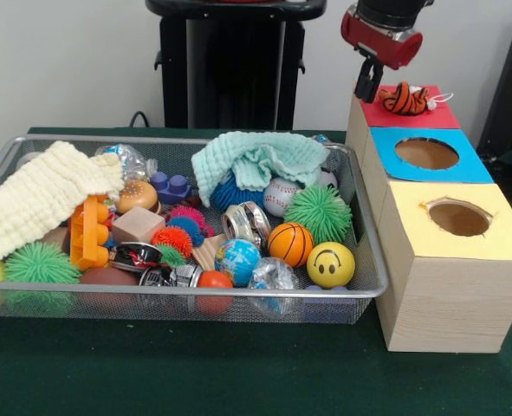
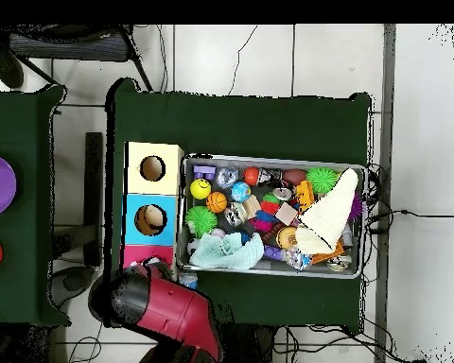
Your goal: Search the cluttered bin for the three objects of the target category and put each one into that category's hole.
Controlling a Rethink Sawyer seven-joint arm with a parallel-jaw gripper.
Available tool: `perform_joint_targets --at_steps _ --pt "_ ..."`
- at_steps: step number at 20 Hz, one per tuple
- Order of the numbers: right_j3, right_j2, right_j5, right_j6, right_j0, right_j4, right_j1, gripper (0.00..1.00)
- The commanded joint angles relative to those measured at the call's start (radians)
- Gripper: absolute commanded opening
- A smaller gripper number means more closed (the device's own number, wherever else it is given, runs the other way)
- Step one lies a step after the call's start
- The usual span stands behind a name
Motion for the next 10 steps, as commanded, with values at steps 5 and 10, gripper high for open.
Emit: perform_joint_targets --at_steps 5,10 --pt "-0.126 -0.066 0.287 0.255 0.073 -0.052 -0.038 0.0" --pt "-0.126 -0.066 0.284 0.255 0.075 -0.028 -0.033 0.0"
